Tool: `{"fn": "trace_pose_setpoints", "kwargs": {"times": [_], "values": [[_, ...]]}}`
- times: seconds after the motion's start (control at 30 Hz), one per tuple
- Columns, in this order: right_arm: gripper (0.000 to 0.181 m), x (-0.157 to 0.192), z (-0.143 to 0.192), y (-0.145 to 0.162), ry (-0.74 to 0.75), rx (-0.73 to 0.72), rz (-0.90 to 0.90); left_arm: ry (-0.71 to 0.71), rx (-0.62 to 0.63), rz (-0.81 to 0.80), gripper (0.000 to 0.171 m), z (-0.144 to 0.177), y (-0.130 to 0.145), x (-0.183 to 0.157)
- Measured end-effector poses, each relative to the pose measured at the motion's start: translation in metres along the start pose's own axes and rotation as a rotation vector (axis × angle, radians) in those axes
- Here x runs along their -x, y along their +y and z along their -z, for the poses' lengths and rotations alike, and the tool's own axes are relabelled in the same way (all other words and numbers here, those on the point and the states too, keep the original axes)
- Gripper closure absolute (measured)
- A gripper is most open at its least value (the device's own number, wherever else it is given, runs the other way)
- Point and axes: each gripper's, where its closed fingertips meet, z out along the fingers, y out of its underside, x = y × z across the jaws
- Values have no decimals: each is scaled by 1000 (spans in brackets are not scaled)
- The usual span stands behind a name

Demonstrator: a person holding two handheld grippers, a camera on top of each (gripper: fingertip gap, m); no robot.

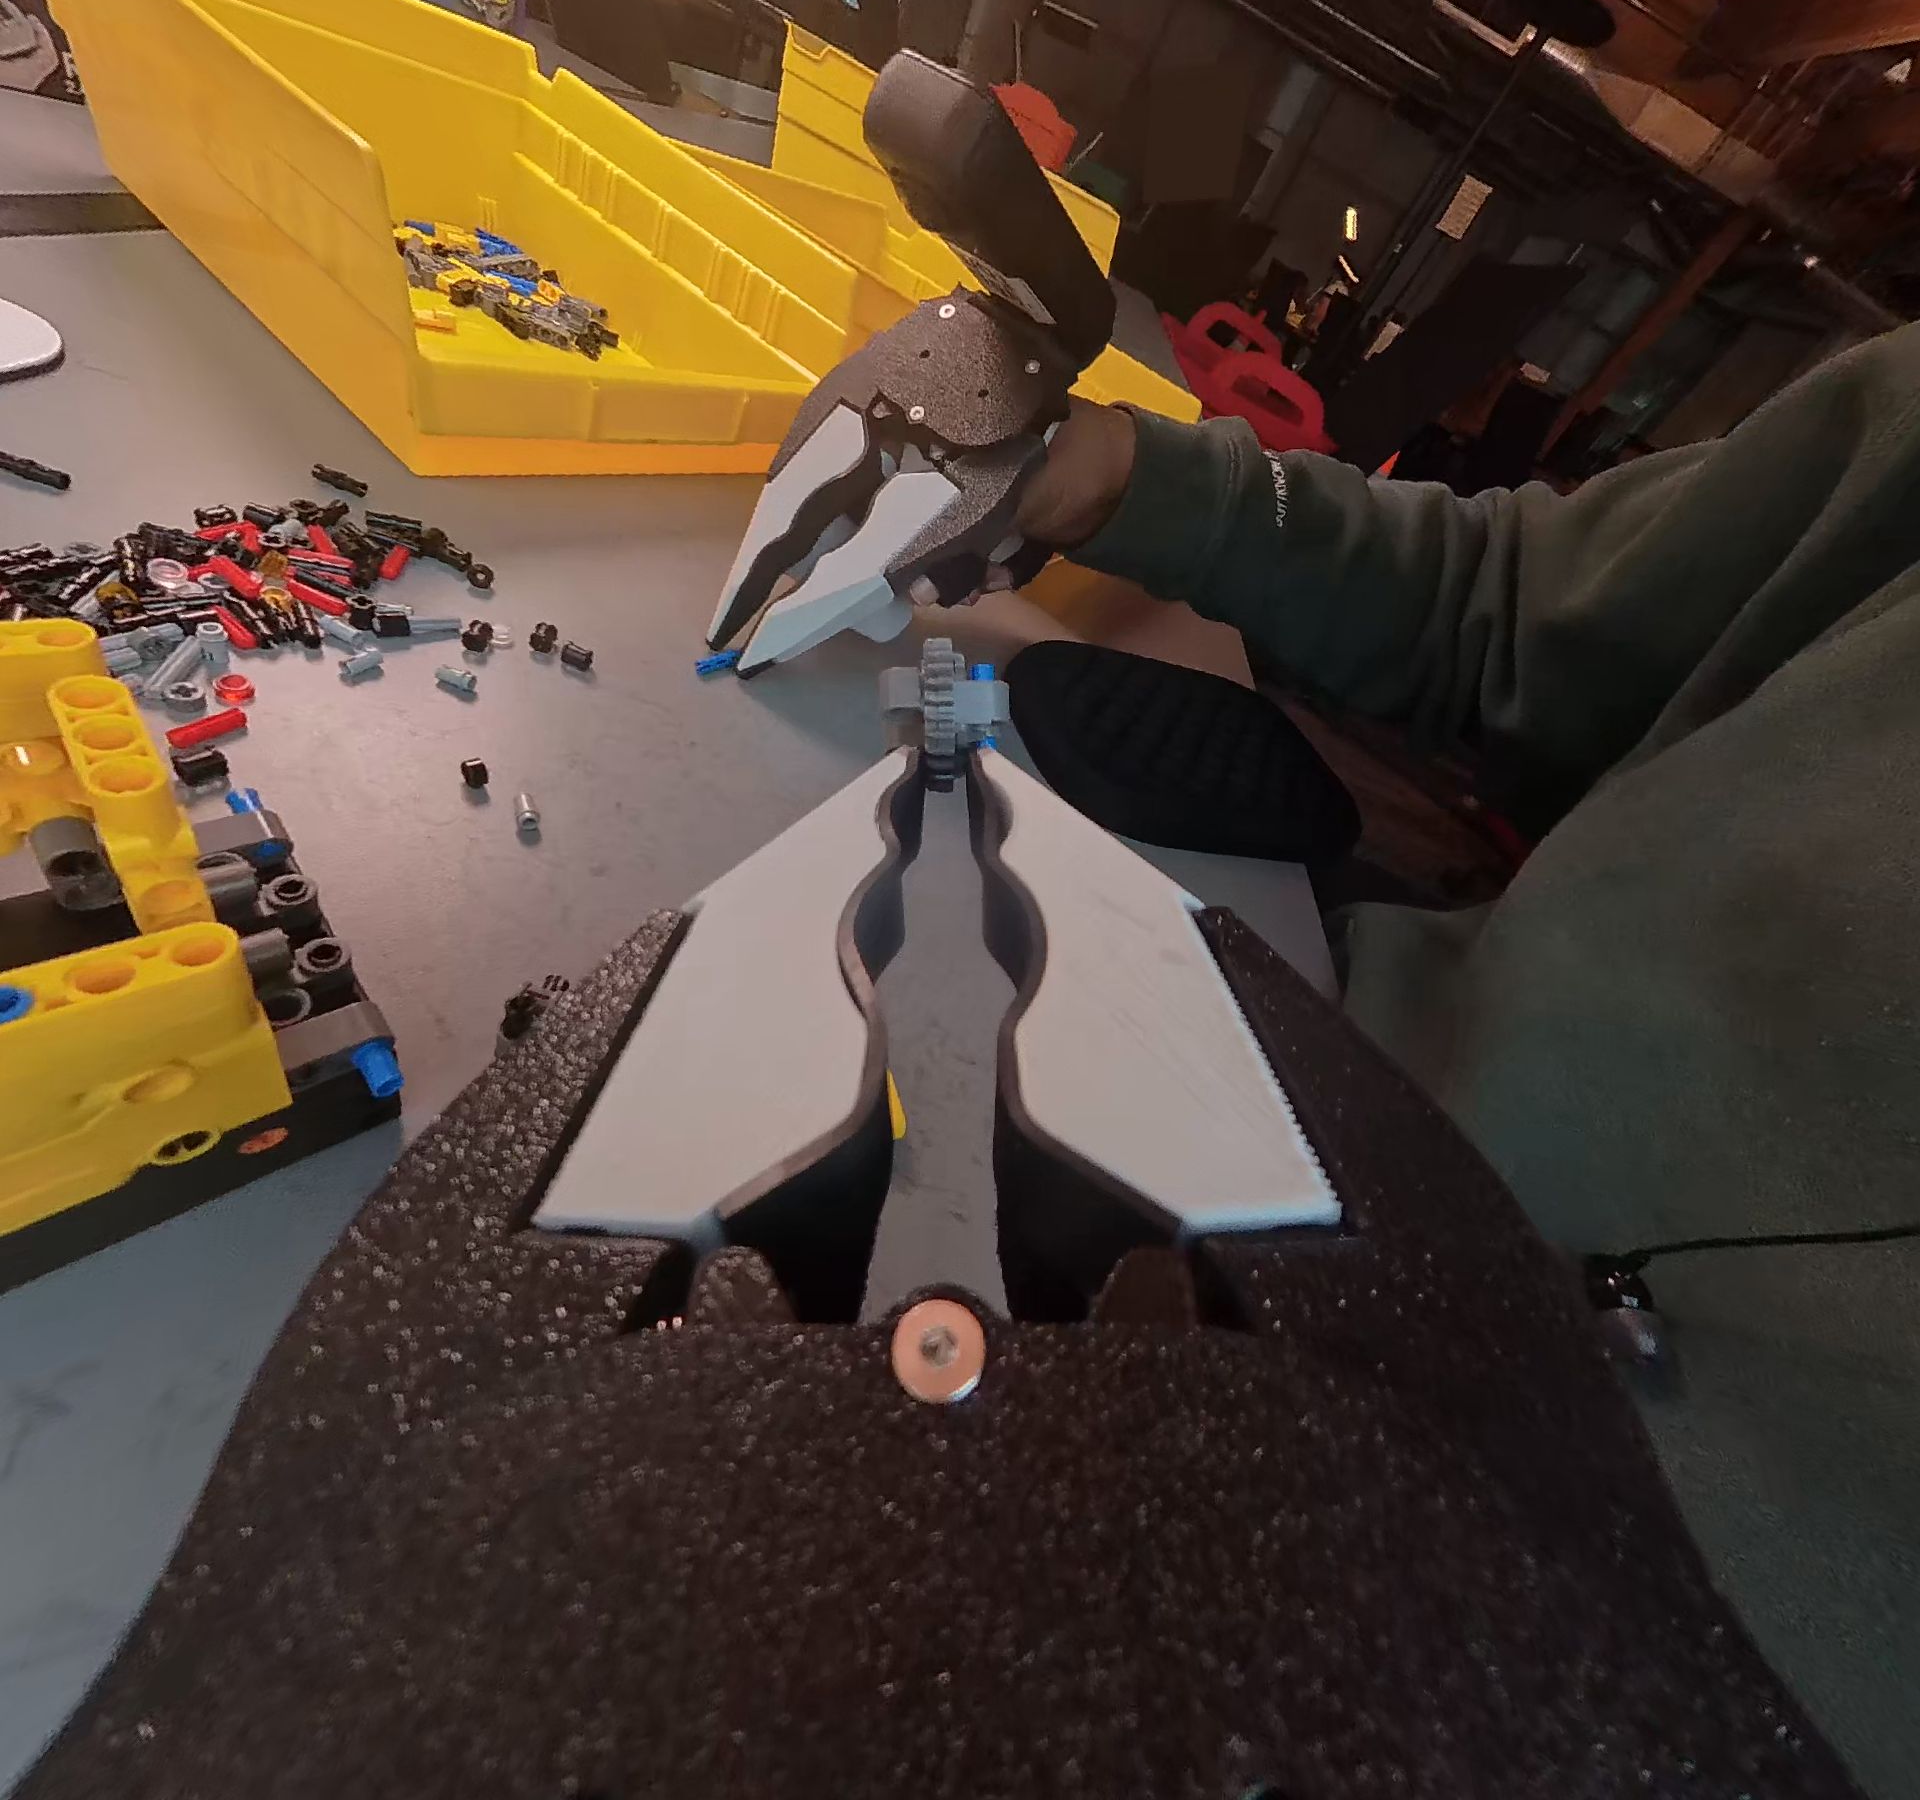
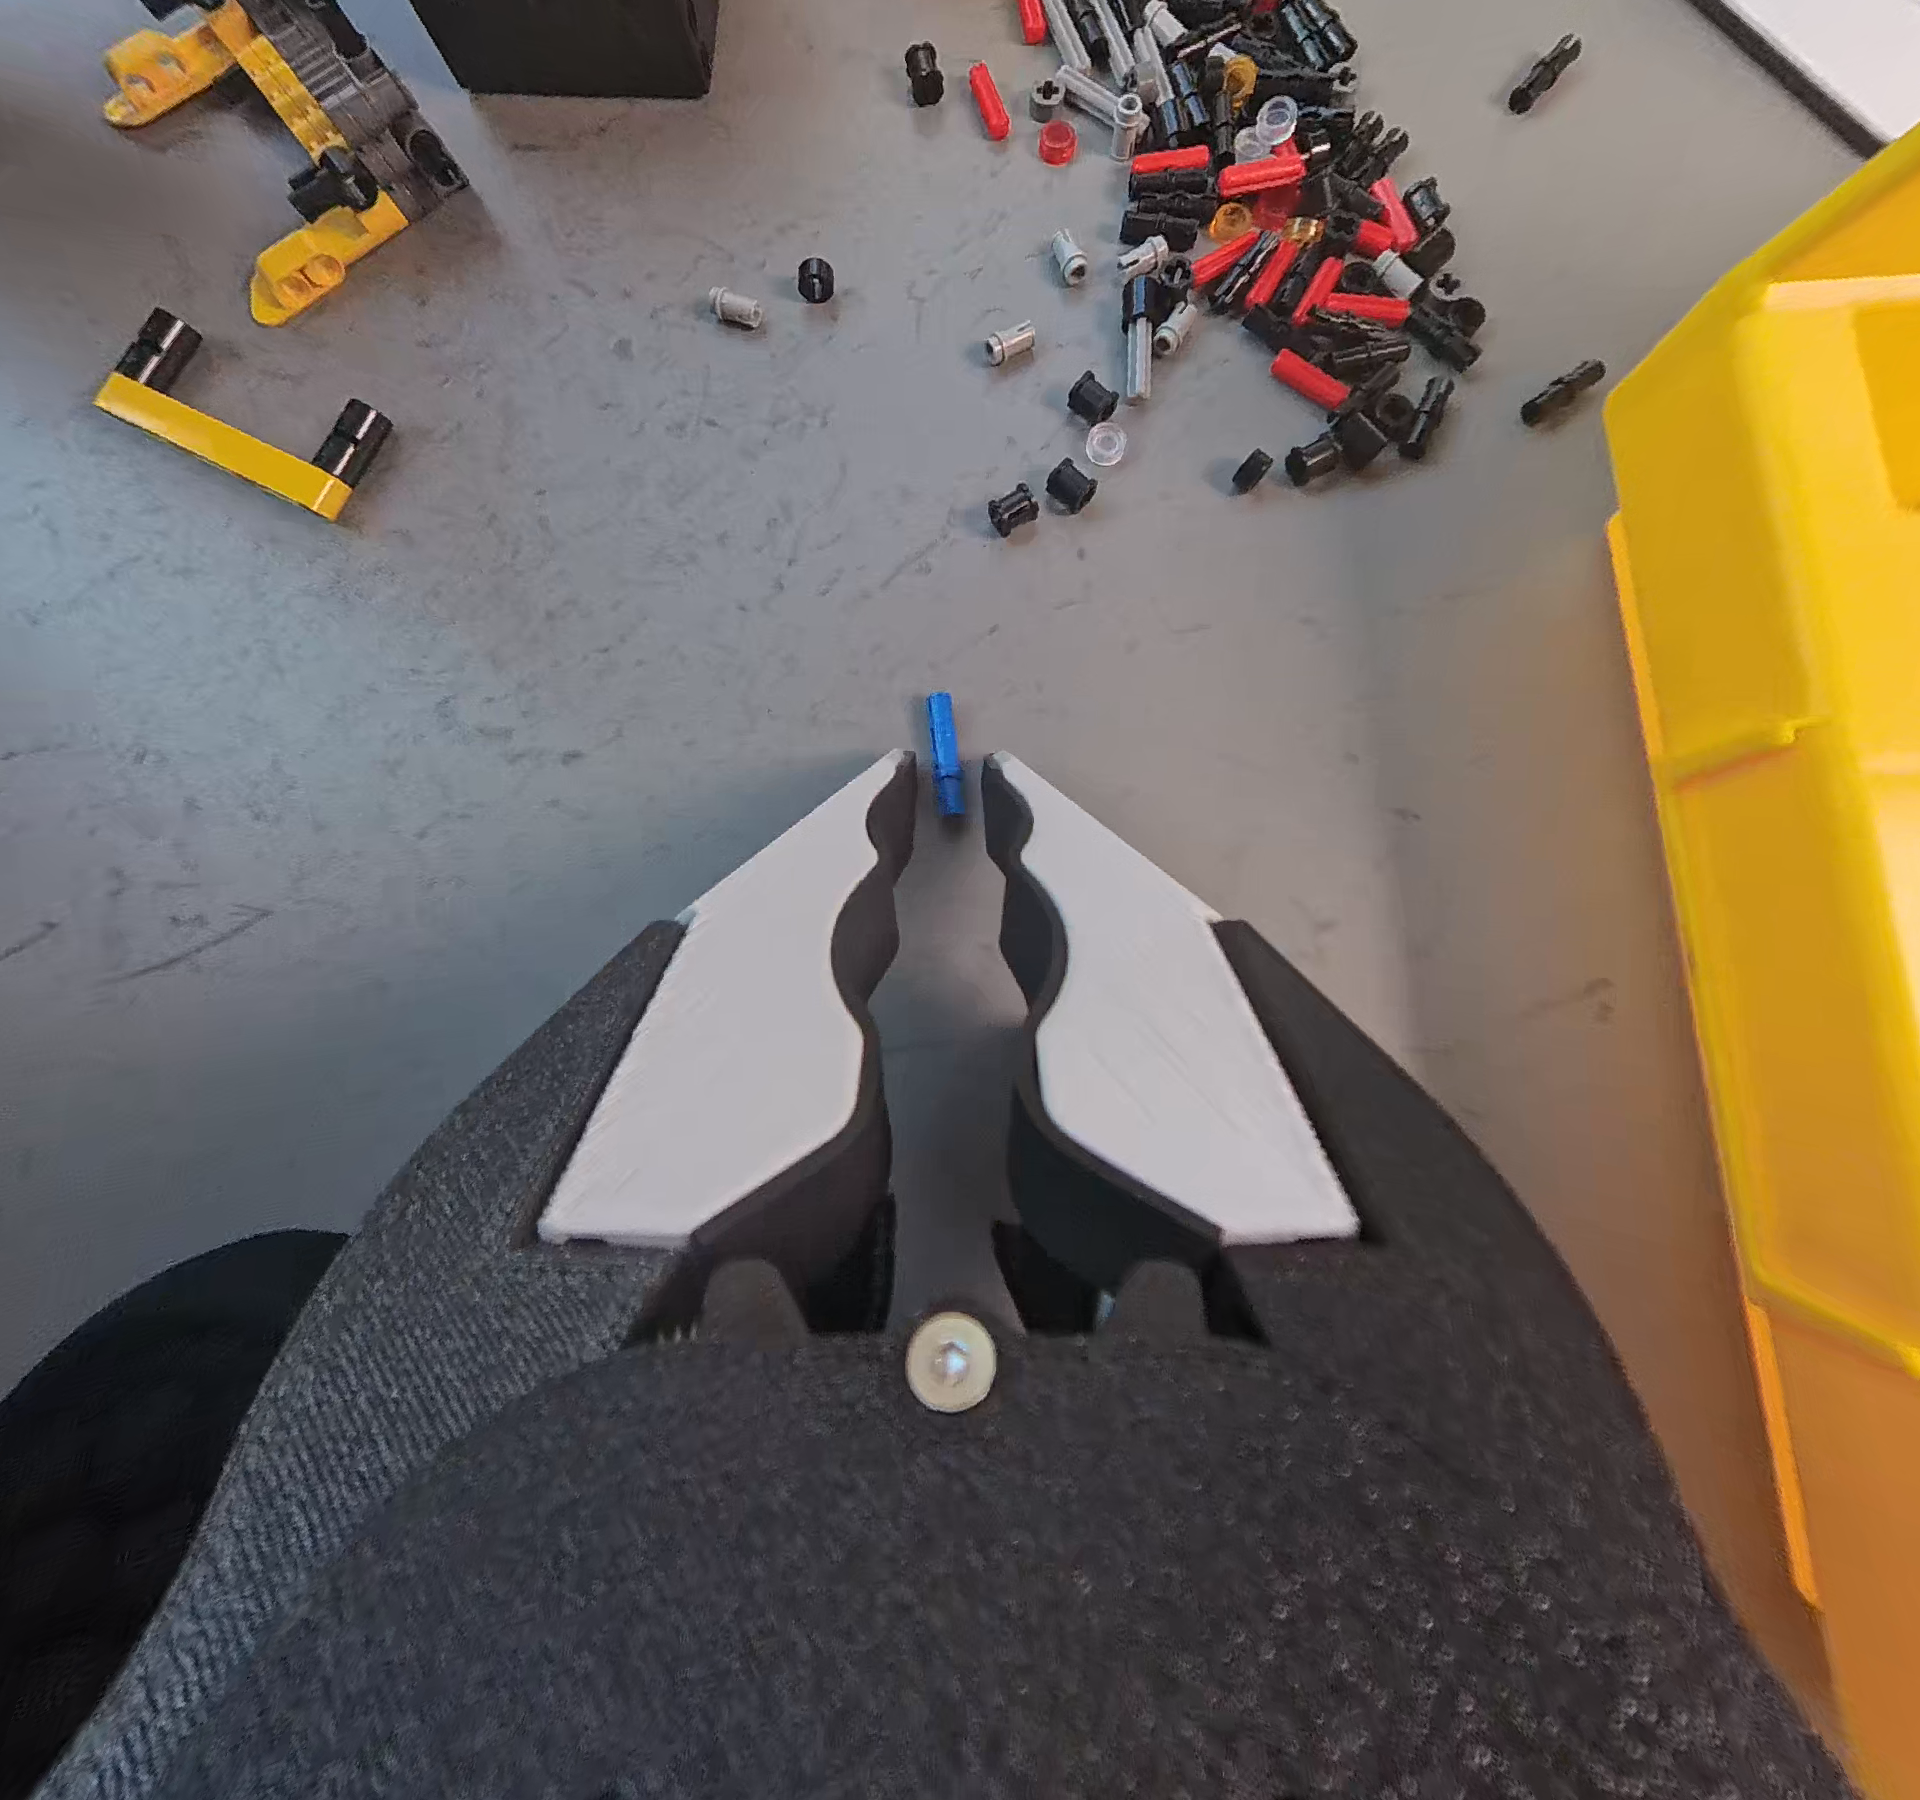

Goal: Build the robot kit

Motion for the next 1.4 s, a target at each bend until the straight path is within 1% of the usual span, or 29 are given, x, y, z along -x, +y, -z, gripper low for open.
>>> {"fn": "trace_pose_setpoints", "kwargs": {"times": [0.1, 0.17, 0.23, 0.27, 0.47, 0.57, 0.67, 0.8, 0.93, 1.03, 1.1, 1.17, 1.27, 1.4], "values": [[171, 0, 0, 0, -11, 2, 7, -2, 6, 0, 165, 0, 1, 1], [177, 4, -1, 0, -15, -5, 23, -8, 14, -1, 165, -1, 3, 3], [177, 5, 0, 0, 21, -9, 75, -20, 30, -8, 165, -2, 6, 5], [177, 10, 0, 0, 15, -8, 97, -24, 40, -12, 165, -2, 8, 6], [177, 71, 6, -7, -104, -51, 238, -40, 136, -77, 165, -11, 23, 1], [177, 99, 8, -8, -163, -75, 314, -55, 228, -131, 165, -16, 38, -3], [177, 113, 6, -4, -179, -70, 390, -88, 341, -201, 165, -21, 57, -4], [177, 115, 5, -12, -163, -102, 407, -116, 412, -269, 165, -25, 68, -5], [177, 105, -4, -1, -120, 5, 356, -126, 435, -278, 165, -26, 72, -4], [177, 106, -3, 1, -141, 52, 280, -131, 446, -272, 165, -26, 74, -3], [177, 106, -4, 1, -142, 70, 286, -132, 455, -273, 165, -26, 75, -2], [177, 106, -4, 0, -149, 67, 280, -135, 464, -278, 165, -26, 77, -2], [177, 106, -4, -1, -154, 16, 267, -136, 473, -280, 165, -26, 79, -3], [177, 106, -4, -2, -101, -19, 333, -135, 487, -274, 165, -26, 81, -2]]}}
